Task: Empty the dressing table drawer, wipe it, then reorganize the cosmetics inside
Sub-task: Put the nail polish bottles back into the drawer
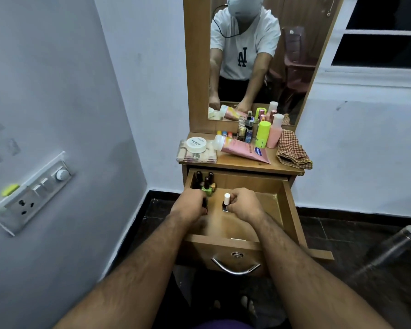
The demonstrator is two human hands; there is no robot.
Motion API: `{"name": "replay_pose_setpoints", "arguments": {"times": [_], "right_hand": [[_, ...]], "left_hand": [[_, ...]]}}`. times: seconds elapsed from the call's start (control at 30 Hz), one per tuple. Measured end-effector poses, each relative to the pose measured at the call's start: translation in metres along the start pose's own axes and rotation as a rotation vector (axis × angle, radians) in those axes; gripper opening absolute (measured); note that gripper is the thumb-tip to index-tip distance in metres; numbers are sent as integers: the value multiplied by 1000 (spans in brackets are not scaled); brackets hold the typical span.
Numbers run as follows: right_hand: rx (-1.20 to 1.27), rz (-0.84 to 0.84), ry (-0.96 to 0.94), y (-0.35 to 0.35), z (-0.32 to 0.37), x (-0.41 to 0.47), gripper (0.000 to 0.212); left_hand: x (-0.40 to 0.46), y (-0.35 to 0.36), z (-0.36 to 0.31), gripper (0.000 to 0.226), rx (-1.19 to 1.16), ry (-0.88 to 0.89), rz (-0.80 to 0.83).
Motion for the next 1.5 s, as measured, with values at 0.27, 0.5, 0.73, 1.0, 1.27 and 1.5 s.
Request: {"name": "replay_pose_setpoints", "arguments": {"times": [0.27,0.5,0.73,1.0,1.27,1.5], "right_hand": [[-30,35,21,21,-7,21,32],[-27,15,5,26,-14,25,37],[25,53,55,36,-6,35,30],[77,4,43,49,5,48,25],[203,12,75,57,-10,53,26],[211,-3,85,59,-10,56,21]], "left_hand": [[17,6,-12,20,312,103,-27],[22,8,-15,20,499,155,-41],[26,0,-7,19,717,158,-151],[27,-1,-1,27,629,120,-229],[24,-2,9,34,592,49,-221],[33,-3,8,24,581,-38,-266]]}}
Point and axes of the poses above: each hand's wrist, its own x-axis towards the middle knuckle, its own y-axis out of the palm, z = x × y, the point moved 5 cm from there along x, towards the middle knuckle, and after that the axes turned 15 degrees about x, right-handed, at the moved point
